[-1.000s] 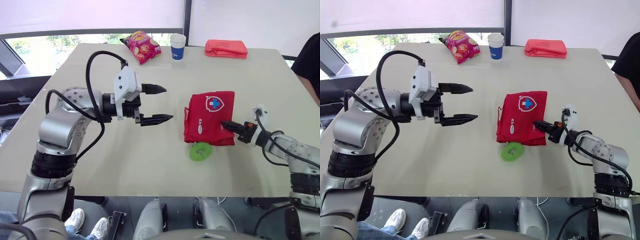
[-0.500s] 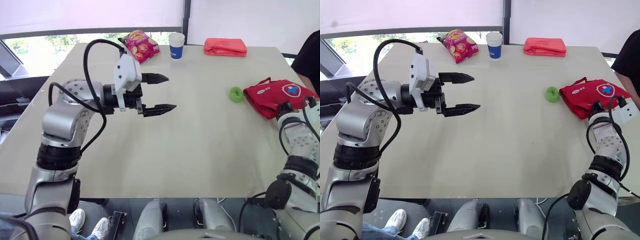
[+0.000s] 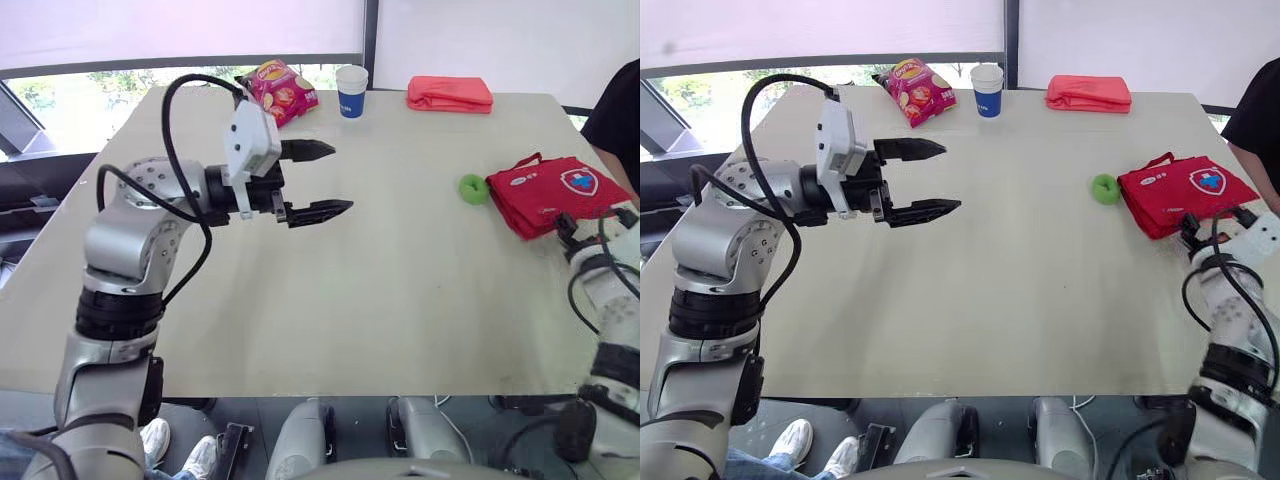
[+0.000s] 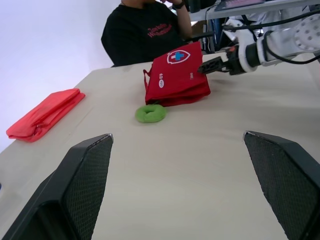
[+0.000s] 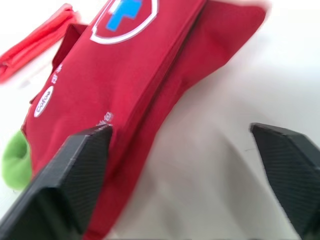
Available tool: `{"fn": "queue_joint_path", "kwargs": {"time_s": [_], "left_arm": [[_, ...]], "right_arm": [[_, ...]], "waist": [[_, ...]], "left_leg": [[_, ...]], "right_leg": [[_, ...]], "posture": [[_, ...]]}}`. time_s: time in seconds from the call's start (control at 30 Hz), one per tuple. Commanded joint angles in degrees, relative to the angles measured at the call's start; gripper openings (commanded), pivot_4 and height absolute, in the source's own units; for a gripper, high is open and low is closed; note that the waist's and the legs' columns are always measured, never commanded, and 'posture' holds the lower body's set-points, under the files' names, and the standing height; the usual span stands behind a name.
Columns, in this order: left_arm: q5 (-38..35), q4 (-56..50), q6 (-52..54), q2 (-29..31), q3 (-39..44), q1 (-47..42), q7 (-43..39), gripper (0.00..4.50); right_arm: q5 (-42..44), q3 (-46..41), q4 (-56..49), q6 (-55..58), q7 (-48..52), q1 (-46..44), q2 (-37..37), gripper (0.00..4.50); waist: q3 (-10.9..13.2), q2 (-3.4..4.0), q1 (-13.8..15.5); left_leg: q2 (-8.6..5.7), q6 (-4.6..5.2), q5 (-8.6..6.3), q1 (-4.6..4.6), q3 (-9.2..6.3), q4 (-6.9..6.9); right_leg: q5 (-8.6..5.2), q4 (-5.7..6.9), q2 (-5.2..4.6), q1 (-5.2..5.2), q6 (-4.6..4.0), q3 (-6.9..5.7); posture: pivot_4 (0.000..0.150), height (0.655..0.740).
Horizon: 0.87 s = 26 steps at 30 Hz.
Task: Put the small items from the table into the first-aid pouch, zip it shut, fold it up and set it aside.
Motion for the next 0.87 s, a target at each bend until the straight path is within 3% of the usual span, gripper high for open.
{"fn": "queue_joint_path", "kwargs": {"time_s": [0.03,0.17,0.33,0.43,0.57,0.7,0.87], "left_arm": [[-4.61,-2.88,2.26,-0.75,4.40,0.28,1.95,4.50],[-8.81,-4.96,3.88,-0.76,7.59,5.21,1.83,4.50],[-8.82,-6.77,4.29,0.90,11.28,15.30,3.98,4.50],[-9.32,-7.88,3.92,1.30,15.13,23.29,4.73,4.50],[-5.00,-8.99,-1.31,1.77,19.96,40.84,3.52,4.50],[-1.90,-8.18,-8.56,-1.63,21.82,52.93,3.45,4.50],[0.61,-8.83,-15.30,-4.28,22.37,58.83,4.36,4.50]], "right_arm": [[0.02,2.83,-10.48,1.02,8.40,6.97,-4.73,4.49],[-5.16,8.62,-17.42,-7.78,22.24,17.67,-10.29,4.49],[-7.80,10.83,-20.56,-23.16,39.87,26.04,-12.53,4.49],[-5.79,9.19,-20.01,-25.89,45.74,29.42,-12.41,4.49],[-2.77,4.47,-18.68,-29.17,53.26,35.42,-12.66,4.49],[-1.20,1.37,-16.68,-31.32,59.09,39.58,-12.78,4.49],[-1.31,0.27,-13.34,-33.98,65.76,43.12,-13.24,4.49]], "waist": [[0.00,0.00,0.03],[0.00,0.00,-0.28],[0.00,0.00,-0.30],[0.00,-0.05,-0.04],[-0.01,-0.03,0.20],[0.01,-0.06,1.25],[-0.03,-0.03,2.27]], "left_leg": [[0.00,0.00,0.00,0.01,0.00,0.00],[0.01,0.01,-0.01,0.10,0.03,0.01],[0.06,0.00,0.00,0.22,0.11,0.05],[0.07,0.00,-0.01,0.21,0.09,0.09],[0.08,0.00,-0.03,0.16,0.10,0.01],[0.12,-0.05,-0.06,0.07,-0.01,-0.03],[0.11,-0.32,-0.23,0.02,-0.07,-0.06]], "right_leg": [[0.00,0.00,0.00,0.01,0.01,0.00],[-0.03,-0.01,0.02,0.05,0.06,0.00],[-0.14,0.06,0.05,0.05,-0.11,-0.07],[-0.15,0.06,0.00,0.06,-0.14,-0.12],[-0.16,-0.07,-0.33,0.05,-0.17,-0.10],[-0.16,-0.31,-0.65,0.02,-0.19,-0.36],[-0.15,-0.53,-1.40,0.01,-0.20,-1.07]], "posture": [[0.150,0.7400],[0.150,0.7400],[0.150,0.7400],[0.150,0.7400],[0.150,0.7400],[0.150,0.7400],[0.150,0.7400]]}}
